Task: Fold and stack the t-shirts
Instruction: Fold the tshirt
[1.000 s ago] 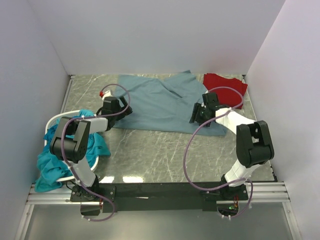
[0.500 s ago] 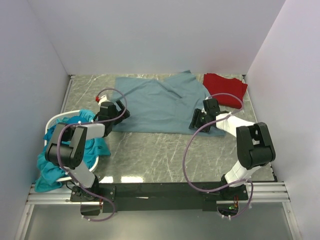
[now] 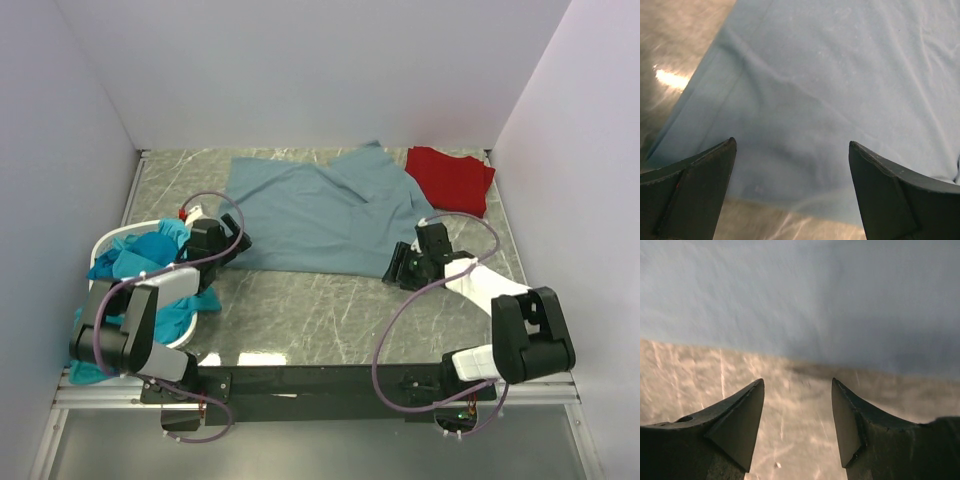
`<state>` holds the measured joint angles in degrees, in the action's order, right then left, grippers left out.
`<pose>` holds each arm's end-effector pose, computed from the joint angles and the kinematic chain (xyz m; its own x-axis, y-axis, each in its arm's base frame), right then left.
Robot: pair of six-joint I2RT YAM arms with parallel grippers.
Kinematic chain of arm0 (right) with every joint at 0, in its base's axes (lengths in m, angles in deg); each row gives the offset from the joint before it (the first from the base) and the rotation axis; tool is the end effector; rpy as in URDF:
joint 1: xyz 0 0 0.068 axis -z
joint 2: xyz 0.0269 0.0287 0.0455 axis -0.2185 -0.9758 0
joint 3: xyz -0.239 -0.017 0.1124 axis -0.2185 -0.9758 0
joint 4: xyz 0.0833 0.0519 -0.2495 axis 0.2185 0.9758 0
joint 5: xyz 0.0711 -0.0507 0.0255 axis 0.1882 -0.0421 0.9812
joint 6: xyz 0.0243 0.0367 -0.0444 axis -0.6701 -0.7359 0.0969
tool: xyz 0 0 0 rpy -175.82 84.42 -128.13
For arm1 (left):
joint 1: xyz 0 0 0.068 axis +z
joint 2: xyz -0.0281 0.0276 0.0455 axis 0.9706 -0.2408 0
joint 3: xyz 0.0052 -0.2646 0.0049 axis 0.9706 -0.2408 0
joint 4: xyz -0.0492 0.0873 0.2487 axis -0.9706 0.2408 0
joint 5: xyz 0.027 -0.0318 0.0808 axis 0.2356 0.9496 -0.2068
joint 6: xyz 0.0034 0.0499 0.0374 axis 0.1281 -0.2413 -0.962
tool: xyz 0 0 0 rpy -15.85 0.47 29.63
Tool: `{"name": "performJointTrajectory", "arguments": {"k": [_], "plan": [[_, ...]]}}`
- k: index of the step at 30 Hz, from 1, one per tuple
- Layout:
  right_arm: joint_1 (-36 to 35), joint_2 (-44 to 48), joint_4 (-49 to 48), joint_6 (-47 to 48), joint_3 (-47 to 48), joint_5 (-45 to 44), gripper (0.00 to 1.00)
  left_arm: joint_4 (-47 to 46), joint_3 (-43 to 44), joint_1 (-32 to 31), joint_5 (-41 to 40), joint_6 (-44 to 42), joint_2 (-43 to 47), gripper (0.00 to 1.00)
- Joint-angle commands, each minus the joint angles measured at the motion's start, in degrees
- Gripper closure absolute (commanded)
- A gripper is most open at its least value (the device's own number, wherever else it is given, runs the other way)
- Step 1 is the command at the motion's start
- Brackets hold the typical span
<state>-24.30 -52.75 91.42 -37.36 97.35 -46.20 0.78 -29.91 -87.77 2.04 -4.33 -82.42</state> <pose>0.2517 0.0634 0.1337 -0.8839 0.2726 -0.3800 0.0972 0.9019 0.4209 0.2881 -0.0524 0.1361 -0.4667 -0.5940 -0.6552 -0.3243 0.8042 -0.4981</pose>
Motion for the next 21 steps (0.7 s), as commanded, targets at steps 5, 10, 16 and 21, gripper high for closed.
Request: {"name": "performJointTrajectory", "arguments": {"k": [5, 10, 16, 21], "plan": [[0.2, 8.5, 9.0, 0.2, 1.2, -0.7, 0.37, 3.5, -1.0, -0.4, -4.3, -0.1, 9.3, 0.01], [0.2, 10.3, 9.5, 1.6, 7.5, -1.5, 0.36, 0.6, 2.7, -3.5, -1.4, -3.0, 7.1, 0.0], [0.1, 1.5, 2.8, 1.5, 14.0, -1.0, 0.36, -3.3, 8.0, -5.8, 2.1, -4.0, -2.4, 0.01], [0.1, -8.7, 0.8, 1.3, 19.7, -0.6, 0.37, -4.7, 11.2, -5.8, 3.3, -4.0, -10.1, 0.01]]}}
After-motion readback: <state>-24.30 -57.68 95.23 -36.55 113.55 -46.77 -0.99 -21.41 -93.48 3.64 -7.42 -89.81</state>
